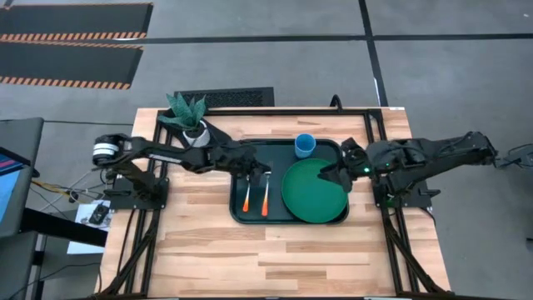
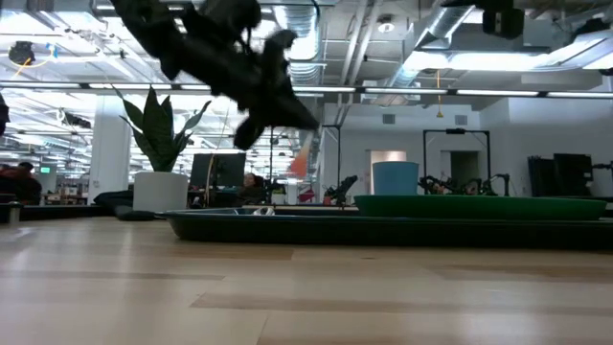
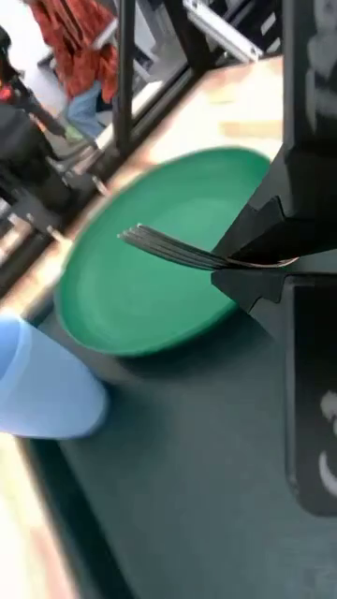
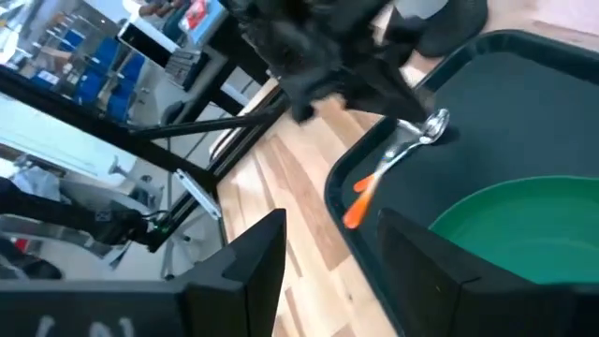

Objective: Pick and place plate/cup/fork/spoon on tray
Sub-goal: Put the orange fork on the dark green serving tray to the right of the orange spoon

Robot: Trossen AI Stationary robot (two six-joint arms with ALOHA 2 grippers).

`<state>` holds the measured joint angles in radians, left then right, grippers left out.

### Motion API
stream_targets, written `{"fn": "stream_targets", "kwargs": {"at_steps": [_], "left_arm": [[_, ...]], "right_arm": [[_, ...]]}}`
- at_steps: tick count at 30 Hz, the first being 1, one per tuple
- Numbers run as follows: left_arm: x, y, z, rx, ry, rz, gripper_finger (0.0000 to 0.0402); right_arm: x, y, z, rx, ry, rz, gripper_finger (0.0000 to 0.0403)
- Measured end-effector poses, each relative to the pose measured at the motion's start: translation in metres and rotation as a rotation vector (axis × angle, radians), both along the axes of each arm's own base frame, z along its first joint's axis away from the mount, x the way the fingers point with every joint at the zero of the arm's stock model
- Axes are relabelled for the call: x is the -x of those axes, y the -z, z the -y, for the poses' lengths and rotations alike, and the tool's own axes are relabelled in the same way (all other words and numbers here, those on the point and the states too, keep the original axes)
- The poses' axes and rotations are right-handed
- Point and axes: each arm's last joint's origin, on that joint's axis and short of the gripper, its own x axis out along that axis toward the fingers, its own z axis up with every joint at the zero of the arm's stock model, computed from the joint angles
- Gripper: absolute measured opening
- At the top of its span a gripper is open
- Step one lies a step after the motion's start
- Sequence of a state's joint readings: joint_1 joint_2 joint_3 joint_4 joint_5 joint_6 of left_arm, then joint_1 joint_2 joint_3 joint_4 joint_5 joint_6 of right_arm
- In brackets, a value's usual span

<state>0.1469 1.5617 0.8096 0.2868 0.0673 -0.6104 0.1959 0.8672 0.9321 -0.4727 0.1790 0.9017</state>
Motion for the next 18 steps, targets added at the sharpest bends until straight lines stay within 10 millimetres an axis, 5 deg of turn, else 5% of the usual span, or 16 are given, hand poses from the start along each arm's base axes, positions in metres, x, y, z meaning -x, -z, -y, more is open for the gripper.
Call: {"fn": "stream_targets", "kwargs": {"at_steps": [7,13,18], "left_arm": [[-0.01,0.029,-0.013,0.035,0.041,0.012,0.0],[0.022,0.048,-0.022,0.154,-0.017,0.25,0.0],[0.035,0.059,-0.023,0.212,-0.051,0.234,0.0]], "right_arm": [[0.002,0.001,-0.013,-0.018,-0.021,-0.005,0.0179],[0.001,0.004,-0.021,-0.019,-0.025,-0.025,0.0175],[0.0,0.005,-0.022,-0.004,-0.008,-0.031,0.0176]]}}
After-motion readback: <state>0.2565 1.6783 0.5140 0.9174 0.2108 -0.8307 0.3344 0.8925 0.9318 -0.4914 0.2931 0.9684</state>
